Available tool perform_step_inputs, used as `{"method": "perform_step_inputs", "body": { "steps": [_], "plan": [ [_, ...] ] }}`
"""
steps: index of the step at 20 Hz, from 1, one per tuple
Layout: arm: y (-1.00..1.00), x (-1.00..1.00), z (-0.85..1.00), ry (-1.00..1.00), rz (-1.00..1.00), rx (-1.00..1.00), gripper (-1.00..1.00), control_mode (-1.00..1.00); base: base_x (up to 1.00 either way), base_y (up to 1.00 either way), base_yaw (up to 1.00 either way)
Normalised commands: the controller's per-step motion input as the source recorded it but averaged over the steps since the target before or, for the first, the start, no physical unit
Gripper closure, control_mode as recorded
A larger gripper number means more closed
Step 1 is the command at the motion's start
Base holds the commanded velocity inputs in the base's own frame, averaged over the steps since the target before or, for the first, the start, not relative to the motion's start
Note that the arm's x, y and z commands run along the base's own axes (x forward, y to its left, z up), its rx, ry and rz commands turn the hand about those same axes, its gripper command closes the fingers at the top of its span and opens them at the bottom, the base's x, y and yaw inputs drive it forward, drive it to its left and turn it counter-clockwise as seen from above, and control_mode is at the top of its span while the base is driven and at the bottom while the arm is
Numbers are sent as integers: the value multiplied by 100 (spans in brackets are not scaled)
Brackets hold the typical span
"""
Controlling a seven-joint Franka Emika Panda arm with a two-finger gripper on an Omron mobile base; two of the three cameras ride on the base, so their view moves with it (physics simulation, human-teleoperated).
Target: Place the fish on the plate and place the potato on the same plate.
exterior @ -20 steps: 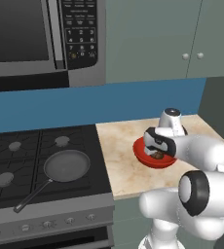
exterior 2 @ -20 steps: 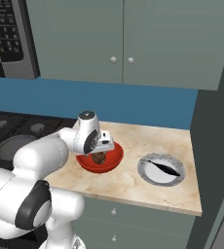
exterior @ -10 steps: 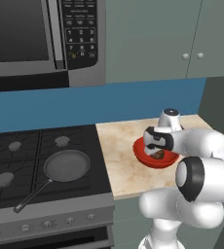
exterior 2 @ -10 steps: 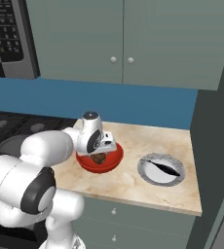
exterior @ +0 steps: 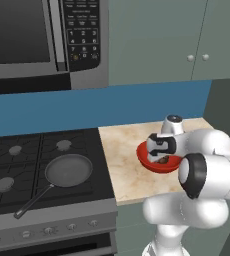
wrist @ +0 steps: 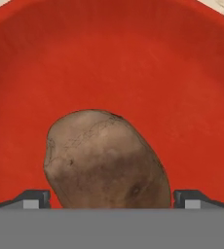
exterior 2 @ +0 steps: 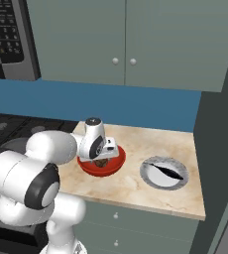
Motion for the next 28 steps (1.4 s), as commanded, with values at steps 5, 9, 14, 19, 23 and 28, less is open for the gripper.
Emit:
{"method": "perform_step_inputs", "body": {
  "steps": [5,9,14,19,23,28],
  "plan": [
    [0,7,-5,0,0,0,-100,-100,0,0,0],
    [0,2,-1,0,0,0,-100,-100,0,0,0],
    [0,0,0,0,0,0,100,-100,0,0,0],
    [0,0,1,0,0,0,100,-100,0,0,0],
    [0,-11,27,0,-8,0,100,-100,0,0,0],
    [0,-38,80,-7,-7,0,100,-100,0,0,0]
  ]
}}
